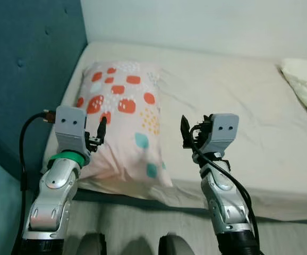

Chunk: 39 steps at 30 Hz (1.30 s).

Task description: Clean up the room

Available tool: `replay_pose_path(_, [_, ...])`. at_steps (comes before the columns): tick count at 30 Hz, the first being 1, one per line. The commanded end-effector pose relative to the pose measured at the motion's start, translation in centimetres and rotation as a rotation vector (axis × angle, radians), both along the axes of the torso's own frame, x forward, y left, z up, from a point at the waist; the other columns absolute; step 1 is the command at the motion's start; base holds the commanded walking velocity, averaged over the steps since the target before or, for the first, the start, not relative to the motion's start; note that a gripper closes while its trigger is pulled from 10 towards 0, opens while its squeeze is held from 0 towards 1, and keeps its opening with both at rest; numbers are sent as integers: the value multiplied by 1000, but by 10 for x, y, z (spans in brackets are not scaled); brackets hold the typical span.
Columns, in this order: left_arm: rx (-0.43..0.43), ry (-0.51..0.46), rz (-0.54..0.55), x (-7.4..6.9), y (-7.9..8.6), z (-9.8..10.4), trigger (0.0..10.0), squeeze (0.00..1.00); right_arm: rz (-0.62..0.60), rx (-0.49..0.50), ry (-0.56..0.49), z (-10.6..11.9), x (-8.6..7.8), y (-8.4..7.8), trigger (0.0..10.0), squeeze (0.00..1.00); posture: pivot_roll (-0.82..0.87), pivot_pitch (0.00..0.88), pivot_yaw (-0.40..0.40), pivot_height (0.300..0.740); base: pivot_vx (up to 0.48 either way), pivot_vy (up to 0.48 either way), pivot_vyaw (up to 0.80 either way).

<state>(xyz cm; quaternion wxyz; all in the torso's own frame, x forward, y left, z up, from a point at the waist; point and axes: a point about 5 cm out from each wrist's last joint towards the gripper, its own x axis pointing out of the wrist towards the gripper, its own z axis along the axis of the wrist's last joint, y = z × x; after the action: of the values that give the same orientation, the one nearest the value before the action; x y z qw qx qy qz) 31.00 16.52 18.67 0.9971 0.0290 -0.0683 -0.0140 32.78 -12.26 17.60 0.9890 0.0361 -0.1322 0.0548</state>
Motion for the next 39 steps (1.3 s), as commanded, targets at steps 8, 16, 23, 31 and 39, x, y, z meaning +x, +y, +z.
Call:
replay_pose_path(8, [10, 57, 13, 0, -1, -10, 10000, 0, -18, 13, 41, -8, 1, -3, 10000, 0, 47, 87, -6, 735, 0, 0, 0])
replay_pose_path(16, [40, 59, 45, 0, 4, -13, 10000, 0, -35, 4, 55, -11, 4, -3, 10000, 0, 50, 81, -7, 740, 0, 0, 0])
replay_pose_path(23, [60, 44, 49, -1, 3, -18, 10000, 0, -14, -9, 64, -15, 4, 4, 10000, 0, 55, 76, -12, 740, 0, -185, 0])
replay_pose_path(31, [55, 44, 36, -1, 0, -19, 10000, 0, -11, -13, 72, -17, 5, 4, 10000, 0, 53, 74, -13, 740, 0, -345, 0])
replay_pose_path(39, [47, 38, 34, 1, 0, -18, 10000, 0, -15, -18, 78, -19, 5, 3, 10000, 0, 52, 74, -10, 740, 0, -258, 0])
